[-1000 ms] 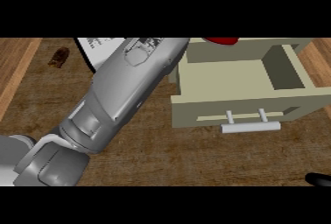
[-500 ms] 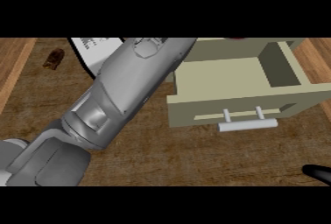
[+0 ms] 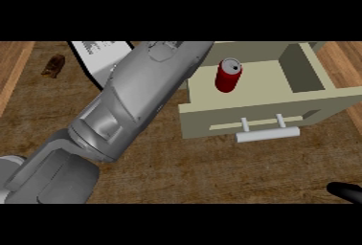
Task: Pick up the can, place it into the drawer and close the drawer
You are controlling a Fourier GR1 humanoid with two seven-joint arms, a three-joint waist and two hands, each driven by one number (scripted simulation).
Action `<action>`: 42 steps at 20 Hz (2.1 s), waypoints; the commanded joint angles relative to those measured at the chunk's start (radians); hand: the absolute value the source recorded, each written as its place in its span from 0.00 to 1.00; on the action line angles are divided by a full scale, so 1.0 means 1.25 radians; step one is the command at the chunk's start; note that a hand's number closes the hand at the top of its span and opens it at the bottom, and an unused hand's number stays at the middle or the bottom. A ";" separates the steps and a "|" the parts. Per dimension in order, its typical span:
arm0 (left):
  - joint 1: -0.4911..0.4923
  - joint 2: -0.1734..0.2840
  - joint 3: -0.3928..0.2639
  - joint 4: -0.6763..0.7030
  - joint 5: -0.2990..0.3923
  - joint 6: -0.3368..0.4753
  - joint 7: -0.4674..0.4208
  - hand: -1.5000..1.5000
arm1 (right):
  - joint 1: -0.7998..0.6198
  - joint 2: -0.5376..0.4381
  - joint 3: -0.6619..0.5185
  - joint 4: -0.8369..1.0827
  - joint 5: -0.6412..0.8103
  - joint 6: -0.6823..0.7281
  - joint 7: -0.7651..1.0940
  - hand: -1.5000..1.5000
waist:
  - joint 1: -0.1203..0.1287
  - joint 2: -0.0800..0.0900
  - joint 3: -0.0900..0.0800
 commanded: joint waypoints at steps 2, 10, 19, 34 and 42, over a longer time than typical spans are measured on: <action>0.007 0.000 -0.016 -0.006 0.044 0.033 -0.018 0.00 | -0.019 -0.023 0.040 0.015 0.061 0.021 -0.032 0.00 | -0.005 0.002 0.000; -0.001 0.000 0.010 0.011 0.088 0.003 -0.065 0.00 | -0.103 -0.098 0.108 0.099 0.246 0.036 -0.114 0.00 | 0.017 0.008 -0.001; -0.028 0.000 0.021 0.022 0.112 0.017 -0.081 0.00 | -0.188 -0.142 0.218 0.297 0.485 0.004 -0.205 0.00 | 0.053 -0.002 -0.001; -0.031 0.028 0.040 0.019 0.086 -0.017 -0.046 0.00 | -0.362 -0.053 0.346 0.791 0.783 -0.225 -0.335 0.00 | 0.093 -0.014 -0.002; 0.031 0.095 0.037 -0.032 0.063 -0.046 -0.034 0.00 | -0.530 -0.002 0.286 1.096 0.852 -0.401 -0.359 0.00 | 0.120 -0.012 -0.002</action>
